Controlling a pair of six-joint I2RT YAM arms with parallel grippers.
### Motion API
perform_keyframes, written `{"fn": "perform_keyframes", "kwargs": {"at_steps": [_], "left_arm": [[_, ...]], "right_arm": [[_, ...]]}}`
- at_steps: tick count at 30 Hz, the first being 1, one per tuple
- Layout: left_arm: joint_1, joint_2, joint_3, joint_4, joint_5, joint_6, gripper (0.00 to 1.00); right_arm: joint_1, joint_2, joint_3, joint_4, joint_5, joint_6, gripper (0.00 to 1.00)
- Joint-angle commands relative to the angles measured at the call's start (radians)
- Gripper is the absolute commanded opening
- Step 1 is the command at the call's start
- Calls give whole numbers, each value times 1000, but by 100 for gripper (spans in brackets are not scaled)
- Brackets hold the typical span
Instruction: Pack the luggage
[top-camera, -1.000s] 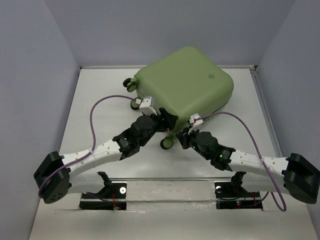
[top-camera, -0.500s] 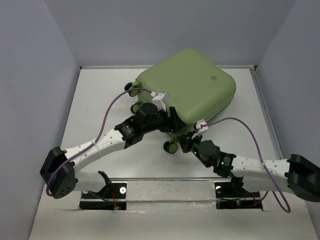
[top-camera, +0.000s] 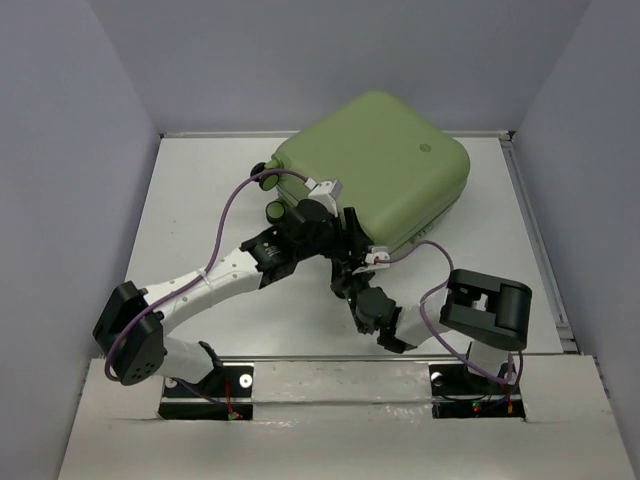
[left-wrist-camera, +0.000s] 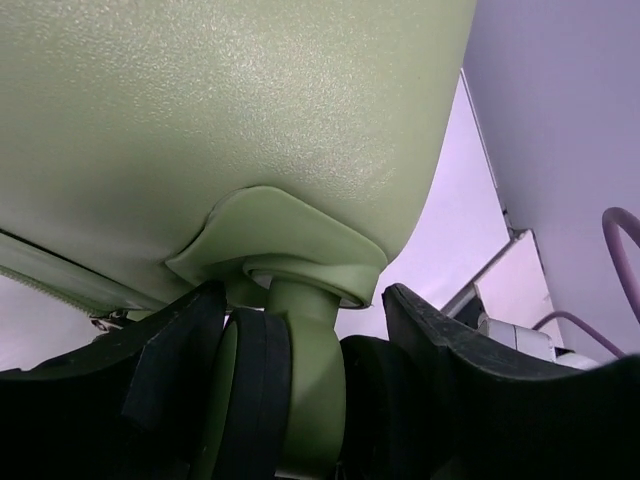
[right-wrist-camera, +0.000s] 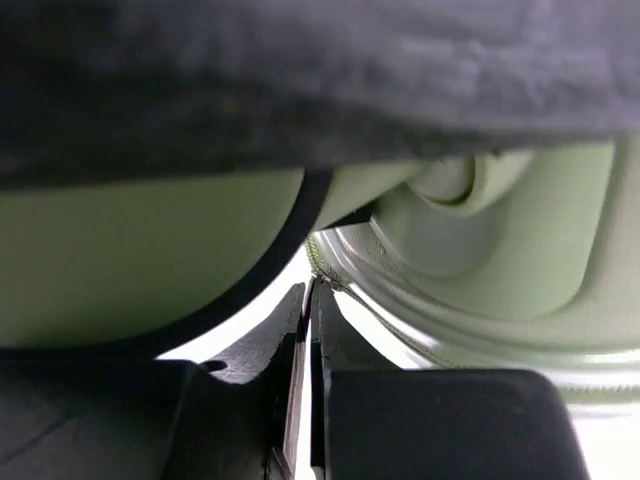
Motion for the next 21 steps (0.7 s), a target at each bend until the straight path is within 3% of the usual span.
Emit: {"fn": "perform_keyframes", "kwargs": {"at_steps": [1,2,3,5,6,8,9,12,15,16,21], "left_arm": [[-145,-98,25,448,189,-171,6],[-146,-106,16,442,179,-160,6],[-141,-118,5,436,157,-147,6],[-134,-124,-30,430,137,-142,9],[-122,-130,-61,428,112,-145,25],[-105,-136,-89,430,98,-142,46],[-99,-139,-98,430,84,-133,64],[-65,-146,-139,435,68,-119,87],[-27,-155,-181,450,67,-114,97],[-4,-158,-198,458,70,-114,98],[58,-153,-244,502,132,-122,99]], "right_arm": [[104,91,77,422,-306,116,16],[104,80,48,422,-311,119,25],[104,63,-26,422,-331,136,47],[124,-18,-116,384,-320,174,62],[133,-105,-200,302,-314,203,69],[133,-222,-264,147,-291,249,73],[142,-291,-281,51,-295,288,77],[151,-563,-257,-639,-291,366,81],[152,-747,-163,-1000,-280,411,85],[152,-780,-123,-1194,-280,438,88],[152,-917,-30,-1495,-233,449,96]]}}
